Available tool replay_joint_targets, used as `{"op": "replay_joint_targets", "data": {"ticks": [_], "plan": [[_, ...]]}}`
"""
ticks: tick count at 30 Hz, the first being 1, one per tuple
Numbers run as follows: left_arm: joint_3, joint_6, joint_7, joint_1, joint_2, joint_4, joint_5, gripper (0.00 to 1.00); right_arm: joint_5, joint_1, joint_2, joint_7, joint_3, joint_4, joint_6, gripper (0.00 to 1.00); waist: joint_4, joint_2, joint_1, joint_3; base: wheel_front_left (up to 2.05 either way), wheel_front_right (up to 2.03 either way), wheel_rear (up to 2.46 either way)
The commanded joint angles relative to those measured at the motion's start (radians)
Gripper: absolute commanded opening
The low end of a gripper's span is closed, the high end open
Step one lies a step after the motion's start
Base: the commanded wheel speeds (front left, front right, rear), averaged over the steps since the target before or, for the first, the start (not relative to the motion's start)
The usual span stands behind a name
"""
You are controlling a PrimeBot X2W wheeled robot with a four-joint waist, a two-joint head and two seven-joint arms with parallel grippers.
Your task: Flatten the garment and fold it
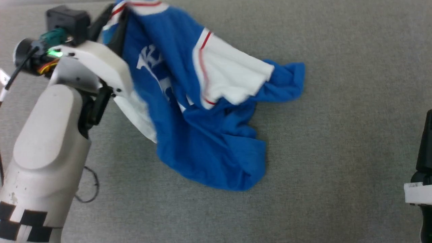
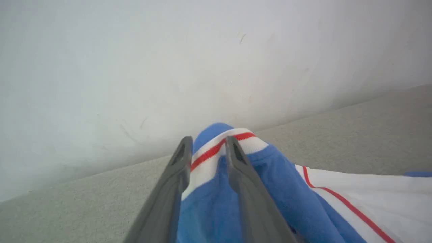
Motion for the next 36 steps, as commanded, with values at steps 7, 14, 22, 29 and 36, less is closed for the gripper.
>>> {"op": "replay_joint_targets", "data": {"ticks": [7,14,22,29,36], "plan": [[-0.005,-0.004,-0.136,-0.014,-0.058,0.195,-0.005,1.0,0.012,-0.018,0.0,-0.022,-0.002,0.03,-0.001,1.0,-0.031,0.0,-0.0002,0.033,0.0,0.0,0.0],[0.025,0.037,-0.337,0.11,-0.102,0.028,-0.014,1.0,-0.001,0.003,0.0,-0.018,-0.007,0.042,-0.001,1.0,0.014,0.0,-0.0002,-0.055,0.0,0.0,0.0],[0.119,0.18,-0.38,0.558,-0.1,-0.361,0.022,1.0,0.007,0.061,0.0,-0.003,0.005,0.062,-0.001,1.0,0.083,0.0,-0.0002,-0.177,0.0,0.0,0.0],[0.237,0.218,-0.381,0.904,-0.193,-0.578,0.088,1.0,0.016,0.098,0.0,0.001,0.029,0.071,-0.001,1.0,0.108,0.0,-0.0002,-0.224,0.0,0.0,0.0],[0.286,0.144,-0.381,0.995,-0.298,-0.587,0.122,1.0,-0.008,0.122,0.0,0.045,0.122,0.056,-0.001,1.0,0.145,0.0,-0.0002,-0.248,0.0,0.0,0.0]]}}
